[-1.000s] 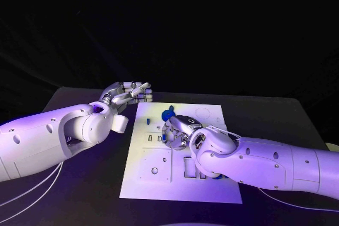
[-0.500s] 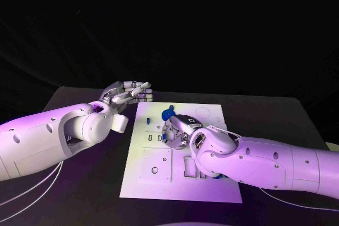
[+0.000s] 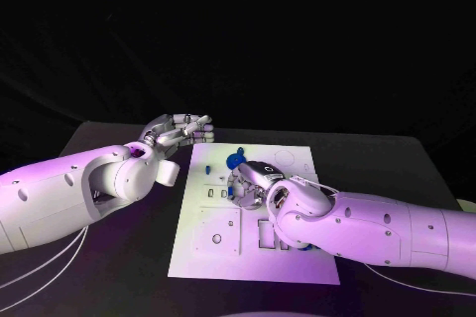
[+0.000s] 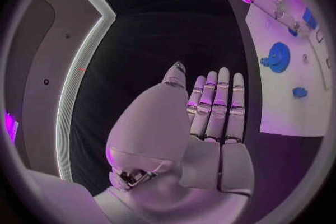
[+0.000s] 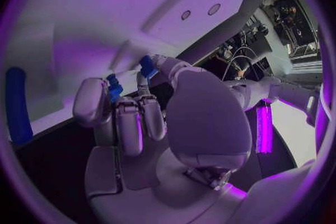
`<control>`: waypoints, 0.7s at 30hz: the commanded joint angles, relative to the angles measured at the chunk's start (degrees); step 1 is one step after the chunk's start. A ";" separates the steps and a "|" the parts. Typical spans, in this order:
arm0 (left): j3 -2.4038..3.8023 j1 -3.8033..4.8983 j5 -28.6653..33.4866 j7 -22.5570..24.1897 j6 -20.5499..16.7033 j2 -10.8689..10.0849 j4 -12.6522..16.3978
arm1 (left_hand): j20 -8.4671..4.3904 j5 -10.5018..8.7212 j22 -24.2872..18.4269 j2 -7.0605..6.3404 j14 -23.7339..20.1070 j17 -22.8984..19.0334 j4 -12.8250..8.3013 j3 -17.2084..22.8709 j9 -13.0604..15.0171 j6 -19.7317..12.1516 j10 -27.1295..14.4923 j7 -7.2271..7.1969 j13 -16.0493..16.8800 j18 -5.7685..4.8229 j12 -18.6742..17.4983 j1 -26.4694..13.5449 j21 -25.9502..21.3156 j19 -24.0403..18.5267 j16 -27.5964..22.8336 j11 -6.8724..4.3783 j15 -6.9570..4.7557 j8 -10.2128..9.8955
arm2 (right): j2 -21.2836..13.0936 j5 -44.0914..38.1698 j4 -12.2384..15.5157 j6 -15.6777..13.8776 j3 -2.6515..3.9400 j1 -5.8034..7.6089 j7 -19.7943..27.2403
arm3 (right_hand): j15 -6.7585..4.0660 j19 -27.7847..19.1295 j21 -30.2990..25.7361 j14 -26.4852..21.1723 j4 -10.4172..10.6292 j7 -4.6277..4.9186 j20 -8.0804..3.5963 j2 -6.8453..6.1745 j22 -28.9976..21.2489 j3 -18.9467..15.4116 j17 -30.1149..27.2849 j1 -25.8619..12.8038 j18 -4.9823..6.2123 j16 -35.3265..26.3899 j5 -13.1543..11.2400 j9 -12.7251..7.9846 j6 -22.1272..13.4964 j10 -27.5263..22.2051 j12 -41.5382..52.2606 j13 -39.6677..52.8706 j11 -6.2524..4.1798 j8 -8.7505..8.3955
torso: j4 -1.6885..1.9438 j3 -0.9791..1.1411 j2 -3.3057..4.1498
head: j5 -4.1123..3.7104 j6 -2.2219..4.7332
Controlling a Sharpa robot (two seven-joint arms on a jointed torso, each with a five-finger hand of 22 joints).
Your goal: Assemble the parts on the task board
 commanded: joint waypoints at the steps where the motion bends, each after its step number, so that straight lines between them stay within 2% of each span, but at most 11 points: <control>1: 0.04 0.03 -0.25 0.04 1.26 0.07 0.09 | 0.16 0.36 -0.05 -0.15 -0.33 0.05 -0.10 -0.31 0.06 -0.31 0.00 0.78 0.06 0.29 -0.19 -0.61 -0.30 0.19 -0.34 0.43 0.15 -0.37 | 0.01 -0.41 0.10 0.26 -0.01 -0.05 0.10 | 0.60 -0.03 -0.39 5.33 0.12 0.29 0.47 0.02 -0.21 -0.75 12.50 -0.43 0.03 -0.19 -1.34 -0.26 -1.12 -0.66 -0.49 4.65 0.12 -0.65 | -0.01 -0.02 0.00 | -0.03 -0.02; 6: 0.04 0.03 -0.28 0.15 1.38 0.10 0.08 | 0.17 0.35 -0.10 -0.13 -0.37 0.09 -0.12 -0.39 0.07 -0.35 -0.04 0.80 0.06 0.29 -0.25 -0.70 -0.33 0.18 -0.38 0.45 0.17 -0.38 | -0.03 0.27 0.32 -0.03 -0.01 -0.05 0.51 | 1.01 -0.14 -0.89 5.30 1.13 0.74 0.88 0.19 -0.34 -3.40 12.41 -1.06 0.11 -0.23 -3.57 -0.91 -3.20 -1.35 -1.16 3.73 0.57 -1.68 | -0.05 -0.01 0.02 | 0.00 -0.05; 14: 0.04 0.03 -0.30 0.26 1.44 0.13 -0.01 | 0.18 0.35 -0.11 -0.13 -0.37 0.10 -0.11 -0.44 0.08 -0.35 -0.04 0.80 0.06 0.28 -0.26 -0.75 -0.34 0.18 -0.40 0.45 0.18 -0.38 | -0.27 0.73 0.70 -1.23 -0.02 -0.08 0.88 | 1.26 -0.16 -1.44 5.24 3.10 1.00 1.19 1.62 -0.35 -9.48 12.19 0.53 0.19 -0.31 -4.11 -1.66 -4.10 -1.75 -1.48 3.18 0.83 -1.84 | 0.06 -0.02 0.00 | -0.17 0.10; 18: 0.04 0.03 -0.65 0.10 1.34 0.17 -0.16 | 0.18 0.35 -0.11 -0.13 -0.37 0.10 -0.11 -0.44 0.08 -0.35 -0.04 0.80 0.06 0.28 -0.26 -0.75 -0.34 0.18 -0.40 0.45 0.18 -0.38 | -1.22 0.65 1.71 -3.67 -0.01 -0.09 1.54 | 1.34 -0.19 -1.77 5.23 4.49 1.11 1.26 2.16 -0.38 -12.46 12.15 1.81 0.23 -0.34 -4.00 -2.09 -4.54 -1.89 -1.55 2.98 0.93 -1.89 | 0.13 0.01 -0.08 | -0.19 0.17; 21: 0.04 0.02 -2.26 -0.92 1.48 0.24 -0.54 | 0.16 0.29 -0.12 -0.15 -0.25 0.19 -0.07 -0.66 0.14 -0.22 0.16 0.77 0.11 0.33 -0.20 -1.03 -0.25 0.40 -0.36 0.40 0.13 -0.29 | -3.22 1.25 3.68 -6.71 0.14 0.06 3.11 | 1.42 -0.11 -1.84 5.24 5.55 1.22 1.32 2.35 -0.29 -14.28 12.16 2.74 0.22 -0.34 -3.86 -2.44 -4.94 -1.87 -1.51 2.97 1.02 -2.00 | 0.00 0.06 -0.15 | 0.08 0.16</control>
